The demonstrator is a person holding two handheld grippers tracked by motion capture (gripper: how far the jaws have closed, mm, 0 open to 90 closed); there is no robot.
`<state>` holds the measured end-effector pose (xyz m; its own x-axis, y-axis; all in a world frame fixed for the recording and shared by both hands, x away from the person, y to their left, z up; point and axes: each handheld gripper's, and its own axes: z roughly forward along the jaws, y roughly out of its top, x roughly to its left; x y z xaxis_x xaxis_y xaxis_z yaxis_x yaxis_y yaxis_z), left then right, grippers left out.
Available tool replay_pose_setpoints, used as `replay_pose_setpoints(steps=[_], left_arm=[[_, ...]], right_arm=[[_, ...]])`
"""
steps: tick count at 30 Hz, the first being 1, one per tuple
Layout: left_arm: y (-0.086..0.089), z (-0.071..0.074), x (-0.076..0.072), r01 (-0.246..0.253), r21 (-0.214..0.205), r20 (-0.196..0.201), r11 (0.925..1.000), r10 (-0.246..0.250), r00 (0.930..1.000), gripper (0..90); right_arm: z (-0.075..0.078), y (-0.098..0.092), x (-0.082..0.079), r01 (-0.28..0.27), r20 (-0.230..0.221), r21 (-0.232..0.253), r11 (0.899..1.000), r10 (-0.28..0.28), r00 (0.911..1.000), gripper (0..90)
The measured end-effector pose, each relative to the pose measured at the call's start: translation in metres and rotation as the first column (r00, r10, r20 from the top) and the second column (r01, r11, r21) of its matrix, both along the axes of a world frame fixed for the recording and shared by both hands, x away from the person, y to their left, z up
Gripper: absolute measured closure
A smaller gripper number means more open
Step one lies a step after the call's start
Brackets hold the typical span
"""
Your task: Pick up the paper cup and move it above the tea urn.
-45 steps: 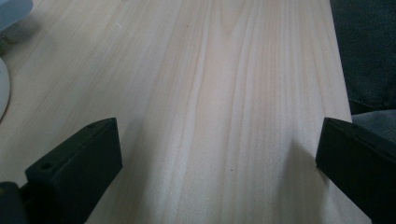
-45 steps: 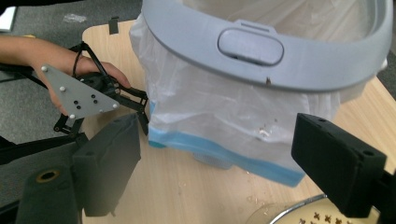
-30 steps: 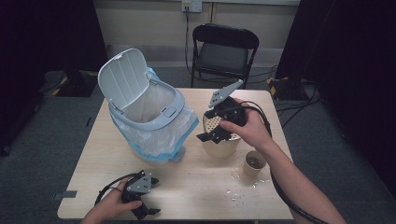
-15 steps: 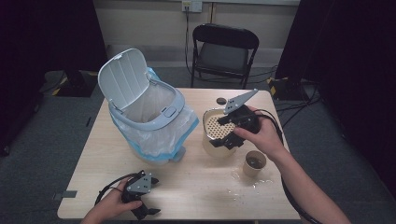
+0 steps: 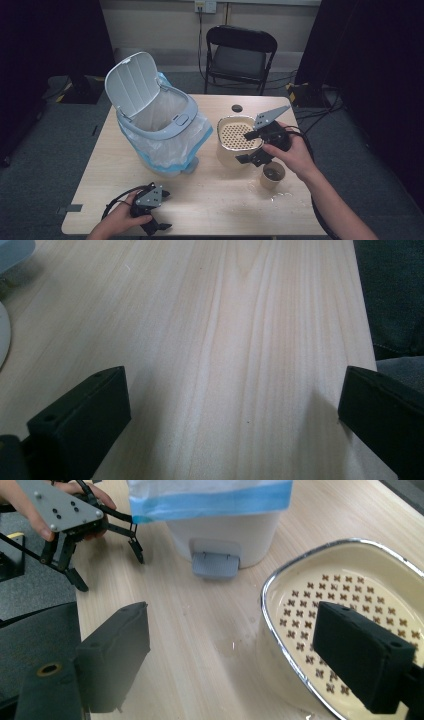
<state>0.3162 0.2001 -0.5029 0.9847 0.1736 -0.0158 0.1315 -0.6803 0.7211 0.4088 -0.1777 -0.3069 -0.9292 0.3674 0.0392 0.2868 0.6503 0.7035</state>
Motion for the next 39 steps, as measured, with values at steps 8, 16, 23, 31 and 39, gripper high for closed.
replay_pose_setpoints(steps=[8,16,23,31,39], left_arm=[[0.000,0.000,0.000,0.000,0.000,-0.001,1.0000,0.000,1.0000,0.0],[0.000,0.000,0.000,0.000,0.000,-0.001,1.0000,0.000,1.0000,0.0],[0.000,0.000,0.000,0.000,0.000,-0.001,1.0000,0.000,1.0000,0.0],[0.000,0.000,0.000,0.000,0.000,-0.001,1.0000,0.000,1.0000,0.0],[0.000,0.000,0.000,0.000,0.001,-0.001,1.0000,0.000,1.0000,0.0]], right_arm=[[-0.011,-0.017,-0.005,0.027,-0.006,0.016,1.000,-0.027,0.9996,14.5],[-0.025,-0.035,-0.010,0.065,-0.006,0.010,0.998,-0.065,0.9978,14.7],[-0.034,-0.048,-0.014,0.090,0.002,0.015,0.996,-0.090,0.9959,15.2],[-0.048,-0.060,-0.017,0.113,0.035,0.027,0.993,-0.114,0.9929,15.2],[-0.060,-0.072,-0.020,0.139,0.013,0.030,0.990,-0.140,0.9901,15.2]])
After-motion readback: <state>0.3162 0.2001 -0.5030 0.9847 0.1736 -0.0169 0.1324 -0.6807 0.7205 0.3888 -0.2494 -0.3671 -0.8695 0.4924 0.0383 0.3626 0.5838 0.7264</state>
